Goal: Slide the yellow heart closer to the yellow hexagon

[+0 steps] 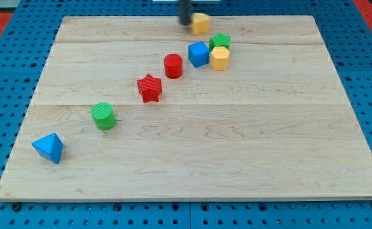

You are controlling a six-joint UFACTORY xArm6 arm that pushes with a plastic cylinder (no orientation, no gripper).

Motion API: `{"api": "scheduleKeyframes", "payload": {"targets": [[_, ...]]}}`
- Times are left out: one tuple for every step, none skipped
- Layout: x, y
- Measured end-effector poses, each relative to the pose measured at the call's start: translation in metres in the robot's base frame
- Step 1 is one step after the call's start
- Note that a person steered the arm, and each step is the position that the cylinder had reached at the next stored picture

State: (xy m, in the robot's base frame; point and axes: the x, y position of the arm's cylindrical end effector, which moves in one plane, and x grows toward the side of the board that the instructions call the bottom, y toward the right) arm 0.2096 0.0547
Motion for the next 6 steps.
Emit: {"api": "scheduleKeyframes", "payload": {"targets": [[-0.011, 0.017], [-0.001, 0.092], [0.052, 0.084], [0.019, 0.095], [0.001, 0.074], [0.018, 0.045]]}}
